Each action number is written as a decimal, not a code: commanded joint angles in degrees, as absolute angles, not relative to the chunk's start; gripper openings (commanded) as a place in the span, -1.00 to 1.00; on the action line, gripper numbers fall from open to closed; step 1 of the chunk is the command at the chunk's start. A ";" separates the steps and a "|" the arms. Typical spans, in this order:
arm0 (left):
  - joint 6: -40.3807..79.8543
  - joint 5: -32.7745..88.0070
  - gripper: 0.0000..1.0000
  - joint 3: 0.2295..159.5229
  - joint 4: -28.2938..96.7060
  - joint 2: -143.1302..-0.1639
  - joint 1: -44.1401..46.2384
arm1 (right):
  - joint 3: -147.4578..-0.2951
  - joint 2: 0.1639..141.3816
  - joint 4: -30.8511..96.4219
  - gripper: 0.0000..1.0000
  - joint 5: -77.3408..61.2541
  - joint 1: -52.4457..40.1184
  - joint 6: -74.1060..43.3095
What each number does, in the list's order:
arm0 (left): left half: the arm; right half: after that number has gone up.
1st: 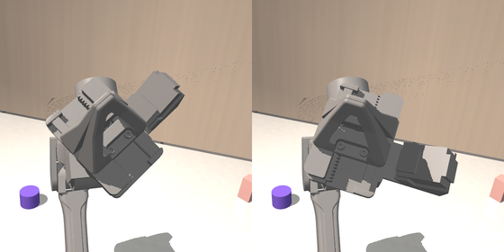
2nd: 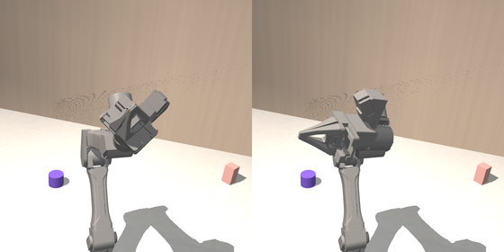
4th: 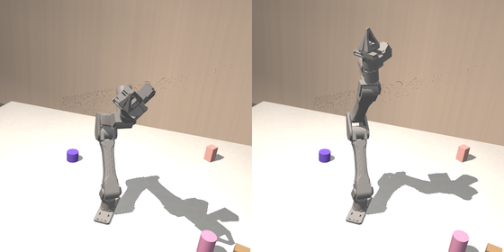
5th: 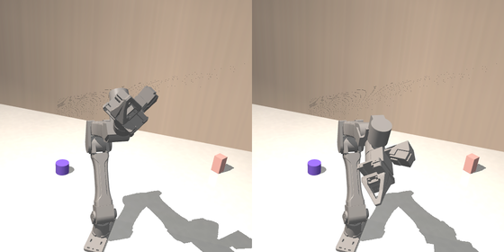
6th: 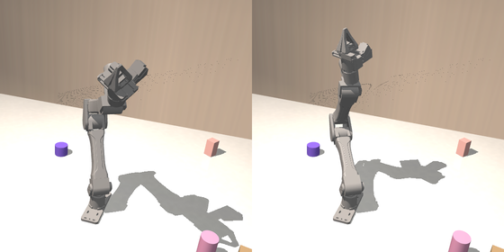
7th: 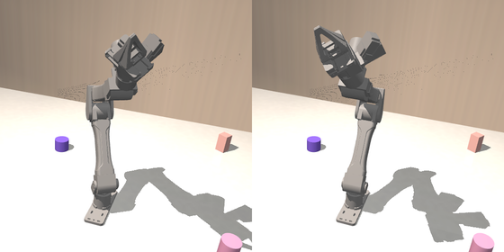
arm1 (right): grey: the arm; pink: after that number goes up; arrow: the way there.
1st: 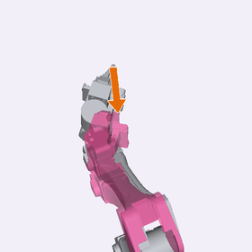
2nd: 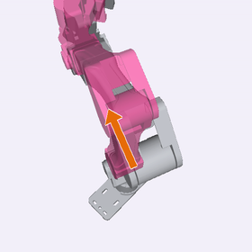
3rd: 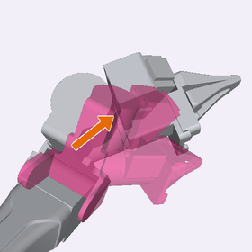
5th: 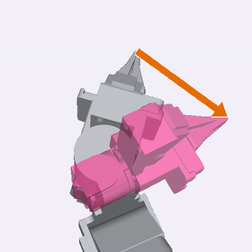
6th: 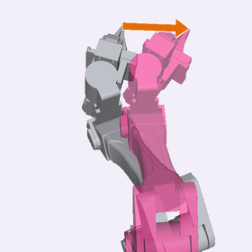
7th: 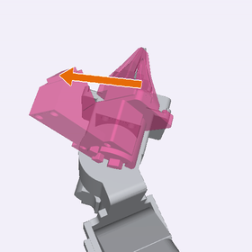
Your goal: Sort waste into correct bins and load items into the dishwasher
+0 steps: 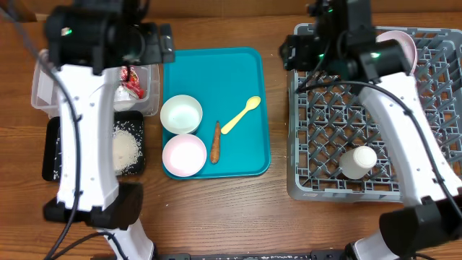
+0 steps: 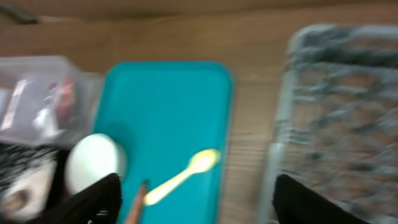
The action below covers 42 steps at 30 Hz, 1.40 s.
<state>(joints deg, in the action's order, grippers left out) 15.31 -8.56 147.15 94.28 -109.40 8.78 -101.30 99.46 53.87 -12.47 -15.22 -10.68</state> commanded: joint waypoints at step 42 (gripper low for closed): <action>23.16 -7.46 1.00 148.99 96.23 -106.10 0.01 | -97.84 129.73 32.49 -0.88 -16.58 -36.69 -30.28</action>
<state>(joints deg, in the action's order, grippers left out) 22.37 -7.94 148.44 96.09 -105.80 0.01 -97.86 129.73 32.47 -16.58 -36.80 -29.85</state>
